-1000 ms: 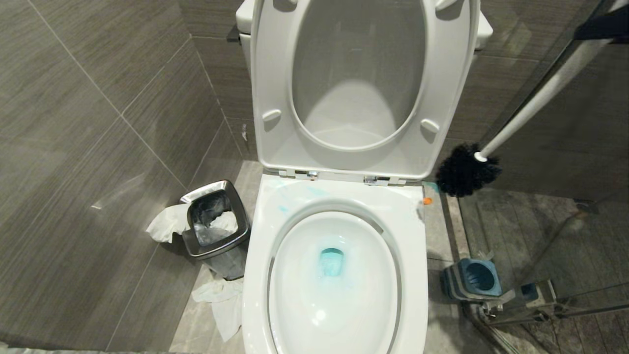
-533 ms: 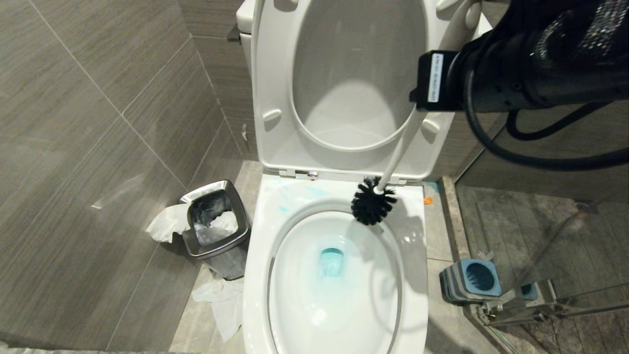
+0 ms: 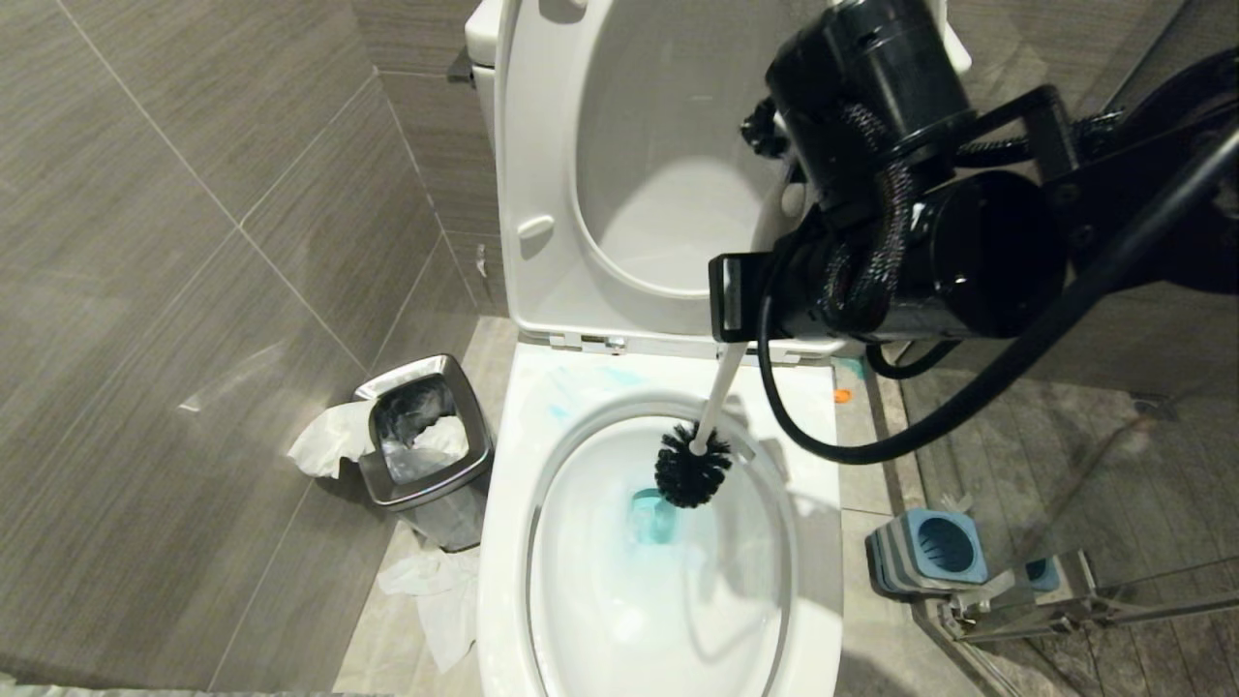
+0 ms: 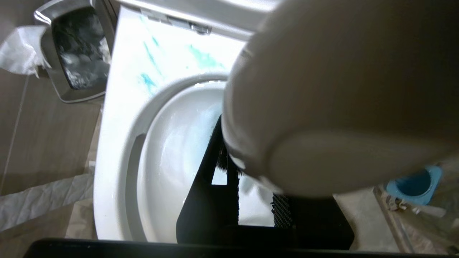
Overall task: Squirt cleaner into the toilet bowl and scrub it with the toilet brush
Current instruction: Scrub the toilet bowl
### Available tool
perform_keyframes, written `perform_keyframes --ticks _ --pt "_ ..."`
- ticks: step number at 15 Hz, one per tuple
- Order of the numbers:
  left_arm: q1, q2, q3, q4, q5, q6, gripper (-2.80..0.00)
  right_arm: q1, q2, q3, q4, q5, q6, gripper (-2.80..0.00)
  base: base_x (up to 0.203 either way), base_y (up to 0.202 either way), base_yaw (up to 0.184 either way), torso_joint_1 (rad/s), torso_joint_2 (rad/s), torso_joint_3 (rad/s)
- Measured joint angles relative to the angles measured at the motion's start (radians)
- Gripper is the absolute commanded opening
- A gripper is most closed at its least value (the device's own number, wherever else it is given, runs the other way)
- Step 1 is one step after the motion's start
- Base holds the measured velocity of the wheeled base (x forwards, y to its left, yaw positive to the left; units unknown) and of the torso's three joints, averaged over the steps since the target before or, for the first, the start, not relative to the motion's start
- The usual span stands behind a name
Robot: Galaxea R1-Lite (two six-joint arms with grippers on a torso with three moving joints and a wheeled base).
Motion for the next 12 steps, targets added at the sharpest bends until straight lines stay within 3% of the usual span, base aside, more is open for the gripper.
perform_keyframes --ticks 3,12 --pt "0.0 0.0 0.0 0.0 0.0 -0.002 -2.8 0.0 0.065 0.051 -0.045 0.012 0.048 -2.8 0.0 0.0 0.0 0.0 0.0 0.0" --pt "0.0 0.0 0.0 0.001 0.0 -0.003 -2.8 0.0 0.251 0.335 -0.465 -0.025 0.043 -2.8 0.0 0.0 0.0 0.0 0.0 0.0"
